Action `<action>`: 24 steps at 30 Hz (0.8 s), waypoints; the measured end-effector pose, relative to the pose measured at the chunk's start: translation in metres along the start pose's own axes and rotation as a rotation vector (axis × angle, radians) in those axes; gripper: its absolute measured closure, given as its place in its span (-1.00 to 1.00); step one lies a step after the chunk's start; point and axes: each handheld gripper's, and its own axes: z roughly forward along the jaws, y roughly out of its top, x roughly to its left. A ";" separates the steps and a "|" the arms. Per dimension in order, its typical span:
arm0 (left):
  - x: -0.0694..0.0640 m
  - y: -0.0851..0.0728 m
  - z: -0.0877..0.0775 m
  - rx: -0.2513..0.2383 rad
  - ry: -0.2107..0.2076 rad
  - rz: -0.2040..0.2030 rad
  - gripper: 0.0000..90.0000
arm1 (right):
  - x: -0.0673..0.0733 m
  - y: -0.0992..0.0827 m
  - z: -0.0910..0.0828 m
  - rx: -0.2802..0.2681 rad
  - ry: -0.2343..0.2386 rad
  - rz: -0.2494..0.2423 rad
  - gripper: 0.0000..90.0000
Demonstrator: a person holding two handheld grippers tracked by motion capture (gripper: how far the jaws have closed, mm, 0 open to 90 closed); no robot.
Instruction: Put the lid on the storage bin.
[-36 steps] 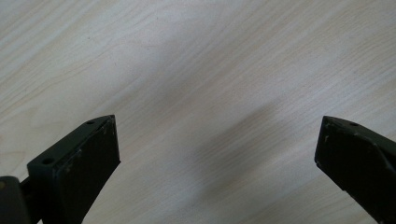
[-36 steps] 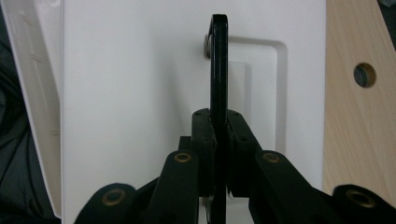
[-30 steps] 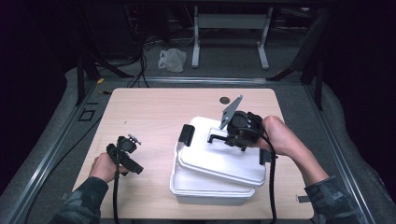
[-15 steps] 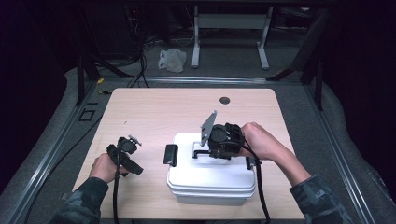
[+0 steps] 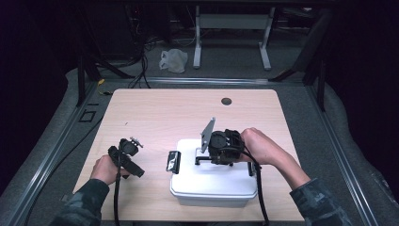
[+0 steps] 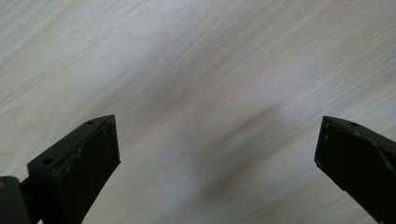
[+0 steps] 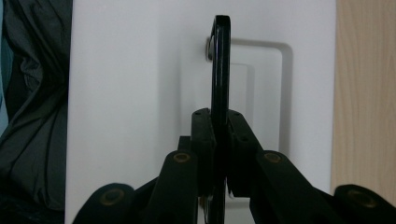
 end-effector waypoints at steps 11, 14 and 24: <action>0.000 -0.001 0.003 0.008 -0.003 0.001 -1.00 | 0.004 -0.013 -0.014 -0.047 -0.031 0.087 0.01; 0.002 -0.002 0.002 0.002 0.001 0.004 -1.00 | 0.010 -0.029 -0.030 -0.108 -0.063 0.185 -0.50; 0.000 -0.002 0.001 0.003 0.006 0.007 -1.00 | 0.021 -0.095 -0.055 -0.176 -0.197 0.428 -0.93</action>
